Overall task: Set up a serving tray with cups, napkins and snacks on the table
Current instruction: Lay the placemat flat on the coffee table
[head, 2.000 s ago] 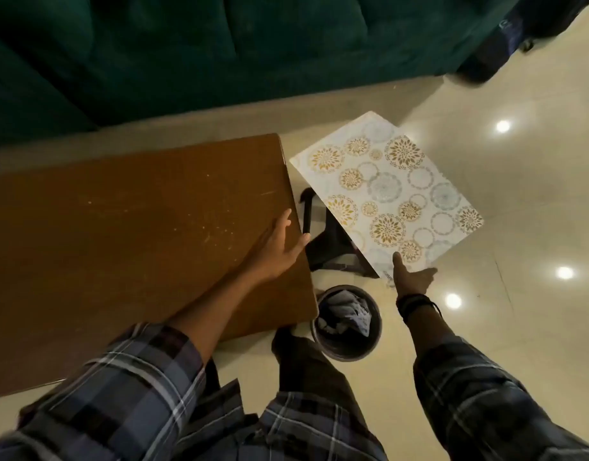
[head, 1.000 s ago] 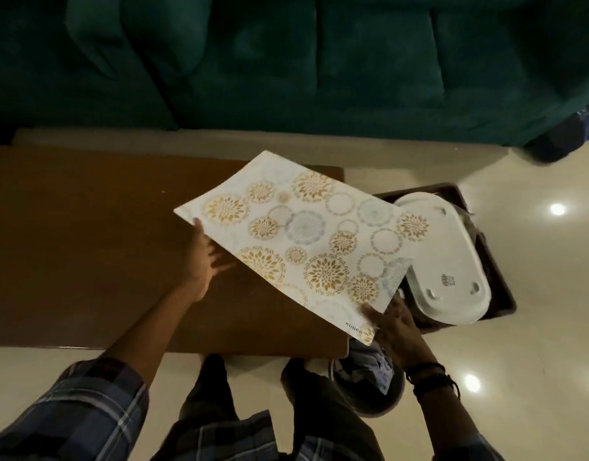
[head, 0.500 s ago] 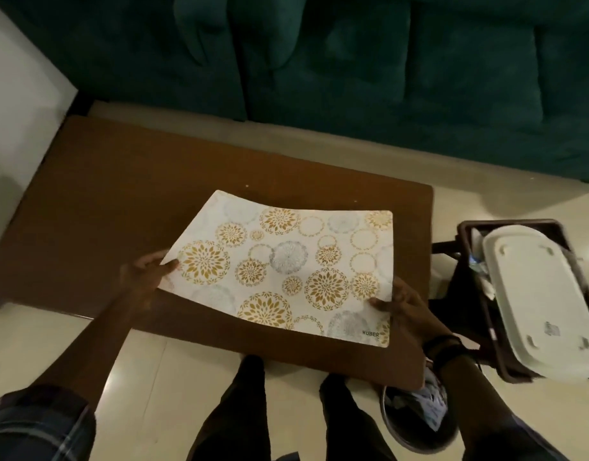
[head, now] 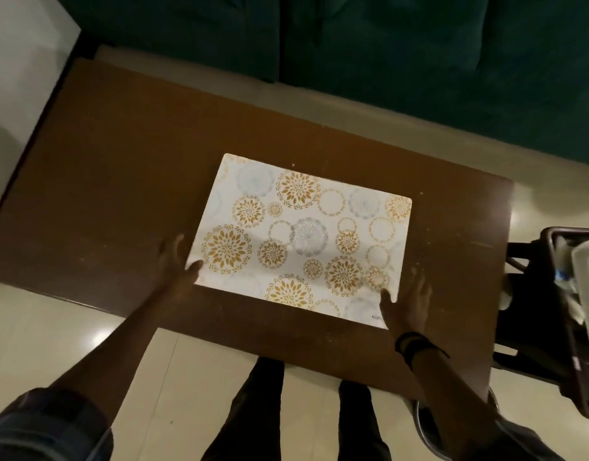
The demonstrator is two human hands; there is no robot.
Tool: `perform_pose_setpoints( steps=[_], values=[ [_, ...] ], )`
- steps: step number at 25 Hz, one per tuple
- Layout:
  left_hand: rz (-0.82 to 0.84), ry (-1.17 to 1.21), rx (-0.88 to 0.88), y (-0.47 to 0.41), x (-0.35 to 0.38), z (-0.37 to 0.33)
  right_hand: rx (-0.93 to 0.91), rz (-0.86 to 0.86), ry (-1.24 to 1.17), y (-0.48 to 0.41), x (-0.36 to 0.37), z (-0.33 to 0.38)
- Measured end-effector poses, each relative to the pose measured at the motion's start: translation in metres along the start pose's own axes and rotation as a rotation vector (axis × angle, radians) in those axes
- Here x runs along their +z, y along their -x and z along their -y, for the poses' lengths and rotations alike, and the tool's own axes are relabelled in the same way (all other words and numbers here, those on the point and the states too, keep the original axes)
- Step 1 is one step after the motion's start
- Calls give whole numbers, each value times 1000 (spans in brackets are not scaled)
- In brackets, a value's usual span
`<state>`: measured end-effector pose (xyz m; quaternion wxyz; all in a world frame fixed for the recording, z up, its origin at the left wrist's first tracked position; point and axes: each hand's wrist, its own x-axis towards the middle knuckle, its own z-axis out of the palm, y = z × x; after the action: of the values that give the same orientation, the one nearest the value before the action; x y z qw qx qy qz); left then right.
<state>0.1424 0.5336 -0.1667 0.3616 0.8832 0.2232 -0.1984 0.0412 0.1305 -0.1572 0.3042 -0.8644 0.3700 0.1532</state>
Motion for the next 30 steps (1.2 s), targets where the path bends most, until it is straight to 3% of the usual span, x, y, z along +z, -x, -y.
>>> perform_pose_setpoints(
  steps=[2, 4, 6, 11, 20, 23, 30],
  values=[
    [60, -254, 246, 4, 11, 4, -164, 25, 172, 7, 18, 3],
    [221, -354, 393, 9, 25, 0, -261, 149, 259, 13, 37, 9],
    [312, -390, 404, 13, 43, -4, -248, 230, 291, 11, 52, 10],
    [240, -520, 425, 24, 67, -2, -243, 231, 347, 3, 61, 1],
    [274, -582, 440, 40, 68, 10, -292, 226, 393, -1, 59, -6],
    [255, -578, 381, 43, 71, -4, -287, 228, 327, -1, 55, -6],
    [326, -524, 446, 66, 103, -67, -195, 106, 40, 3, 8, -13]
  ],
)
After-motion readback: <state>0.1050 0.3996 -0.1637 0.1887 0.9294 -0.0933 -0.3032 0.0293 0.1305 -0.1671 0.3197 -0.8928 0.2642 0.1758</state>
